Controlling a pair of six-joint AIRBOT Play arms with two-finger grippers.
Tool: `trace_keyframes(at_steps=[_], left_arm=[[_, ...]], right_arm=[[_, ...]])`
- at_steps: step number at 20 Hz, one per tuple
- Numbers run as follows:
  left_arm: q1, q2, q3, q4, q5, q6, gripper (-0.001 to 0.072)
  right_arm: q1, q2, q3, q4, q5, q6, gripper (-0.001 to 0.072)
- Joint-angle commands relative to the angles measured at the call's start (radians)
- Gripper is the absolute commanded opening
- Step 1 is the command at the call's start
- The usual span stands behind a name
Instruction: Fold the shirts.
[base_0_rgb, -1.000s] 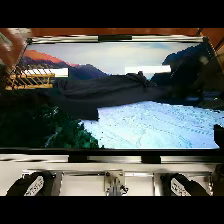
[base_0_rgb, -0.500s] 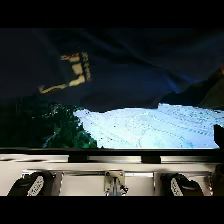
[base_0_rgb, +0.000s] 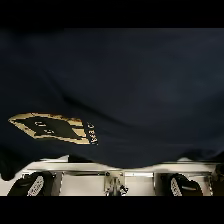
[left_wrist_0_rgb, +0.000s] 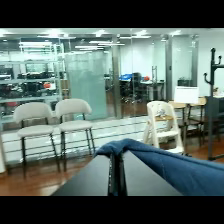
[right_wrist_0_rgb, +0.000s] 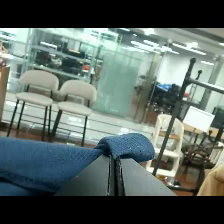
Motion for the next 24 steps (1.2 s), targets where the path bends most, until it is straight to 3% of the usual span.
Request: trace_keyframes(at_steps=[1,7,12,14,18,24], left_arm=[[0.001,-0.067,-0.007,0.084,-0.087,-0.031,0.0035],[0.000,-0.410,-0.018,0.081,-0.374,-0.032,0.0035],[-0.053,-0.750,-0.132,0.082,-0.402,-0.030,0.0036],[-0.064,-0.881,-0.132,0.080,-0.331,-0.031,0.0036],[-0.100,-1.073,-0.132,0.045,-0.079,-0.030,0.0036],[-0.167,-1.208,-0.132,0.030,0.304,-0.030,0.0036]], right_arm=[[0.000,-0.082,0.002,-0.002,-0.017,0.016,0.0067],[0.001,-0.426,0.002,0.000,-0.293,0.040,0.0067],[0.002,-0.821,0.002,0.062,-0.442,0.114,0.0067],[0.002,-0.955,0.002,0.112,-0.391,0.141,0.0067],[0.018,-1.157,0.002,0.248,-0.130,0.152,0.0067],[0.122,-1.259,0.002,0.156,0.339,0.148,0.0068]])
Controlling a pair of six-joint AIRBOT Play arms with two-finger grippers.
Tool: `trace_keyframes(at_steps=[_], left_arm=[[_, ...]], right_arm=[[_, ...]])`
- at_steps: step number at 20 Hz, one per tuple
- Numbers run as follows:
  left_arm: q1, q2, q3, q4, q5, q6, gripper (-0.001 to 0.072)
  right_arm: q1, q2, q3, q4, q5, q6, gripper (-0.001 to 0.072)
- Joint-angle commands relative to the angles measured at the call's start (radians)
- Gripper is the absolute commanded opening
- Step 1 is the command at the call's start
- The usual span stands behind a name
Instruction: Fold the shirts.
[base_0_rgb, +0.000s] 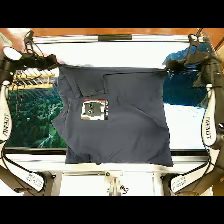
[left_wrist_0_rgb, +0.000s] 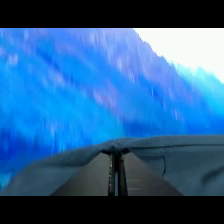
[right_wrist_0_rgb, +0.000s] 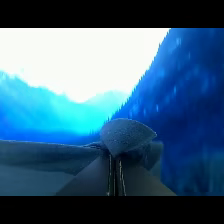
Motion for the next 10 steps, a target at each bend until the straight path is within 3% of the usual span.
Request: trace_keyframes(at_steps=[1,6,10], left_arm=[[-0.044,-0.074,-0.001,-0.016,0.264,0.000,0.0036],[-0.100,-0.105,-0.002,-0.018,0.514,-0.001,0.0036],[-0.122,-0.151,-0.002,-0.018,0.450,-0.002,0.0036]], right_arm=[[0.051,-0.058,0.001,-0.046,0.302,0.004,0.0068],[0.036,-0.093,0.001,-0.076,0.383,0.089,0.0067],[0.037,-0.119,0.001,-0.077,0.339,0.135,0.0067]])
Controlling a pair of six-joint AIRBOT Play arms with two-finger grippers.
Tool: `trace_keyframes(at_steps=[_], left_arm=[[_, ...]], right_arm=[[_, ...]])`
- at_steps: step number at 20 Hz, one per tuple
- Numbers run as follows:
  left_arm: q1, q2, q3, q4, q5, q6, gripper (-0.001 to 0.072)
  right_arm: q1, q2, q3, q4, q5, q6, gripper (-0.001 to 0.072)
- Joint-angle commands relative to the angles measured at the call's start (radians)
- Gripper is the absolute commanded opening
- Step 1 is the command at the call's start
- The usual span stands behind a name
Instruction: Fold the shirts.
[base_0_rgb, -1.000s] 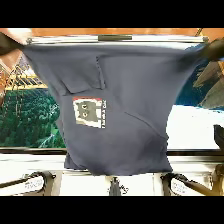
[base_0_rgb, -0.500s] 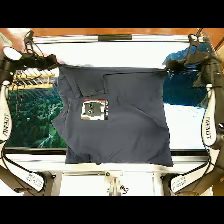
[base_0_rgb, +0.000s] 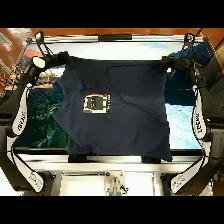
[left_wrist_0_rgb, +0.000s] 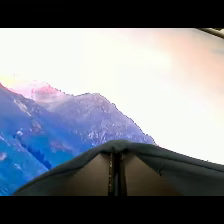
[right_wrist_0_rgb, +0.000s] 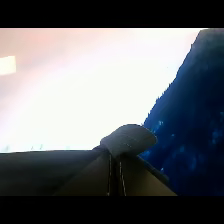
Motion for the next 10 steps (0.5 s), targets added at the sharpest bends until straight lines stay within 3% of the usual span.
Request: trace_keyframes(at_steps=[1,6,10], left_arm=[[-0.018,-0.040,0.000,0.000,-0.032,-0.001,0.0036],[0.016,-0.041,0.006,0.001,-0.237,0.005,0.0037],[0.085,-0.037,0.056,0.021,-0.599,0.109,0.0036]], right_arm=[[0.000,-0.027,0.001,-0.006,-0.040,0.058,0.0067],[0.000,-0.025,0.001,-0.055,-0.221,0.077,0.0068],[0.000,0.045,0.001,-0.216,-0.460,0.077,0.0068]])
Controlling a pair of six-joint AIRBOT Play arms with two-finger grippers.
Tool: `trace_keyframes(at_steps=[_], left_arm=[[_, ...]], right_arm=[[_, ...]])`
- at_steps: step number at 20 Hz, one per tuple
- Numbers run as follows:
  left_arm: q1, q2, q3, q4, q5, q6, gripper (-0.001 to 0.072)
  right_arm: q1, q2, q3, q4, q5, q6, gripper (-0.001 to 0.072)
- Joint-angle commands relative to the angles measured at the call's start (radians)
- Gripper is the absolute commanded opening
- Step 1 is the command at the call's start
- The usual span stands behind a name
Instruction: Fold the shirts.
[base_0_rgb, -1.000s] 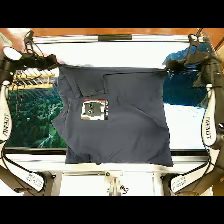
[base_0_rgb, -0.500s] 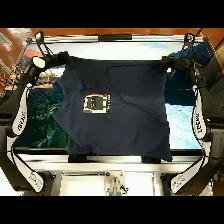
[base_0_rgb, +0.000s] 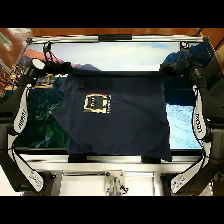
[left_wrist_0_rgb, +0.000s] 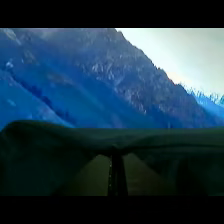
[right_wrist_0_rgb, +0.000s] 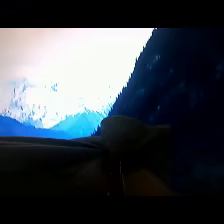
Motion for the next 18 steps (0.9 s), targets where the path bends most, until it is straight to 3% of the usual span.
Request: trace_keyframes(at_steps=[1,4,7,18], left_arm=[[0.051,0.001,0.028,0.022,-0.352,0.059,0.0036],[0.062,0.001,0.028,0.111,-0.597,0.054,0.0036],[0.058,0.000,0.027,0.235,-0.731,0.011,0.0035],[0.014,-0.040,0.028,0.243,-0.820,-0.021,0.0035]], right_arm=[[0.000,0.042,0.000,-0.109,-0.262,0.008,0.0068],[0.000,0.035,0.000,-0.104,-0.493,0.008,0.0068],[0.000,0.013,0.000,-0.097,-0.637,0.009,0.0068],[0.000,-0.023,0.000,-0.093,-0.648,0.057,0.0068]])
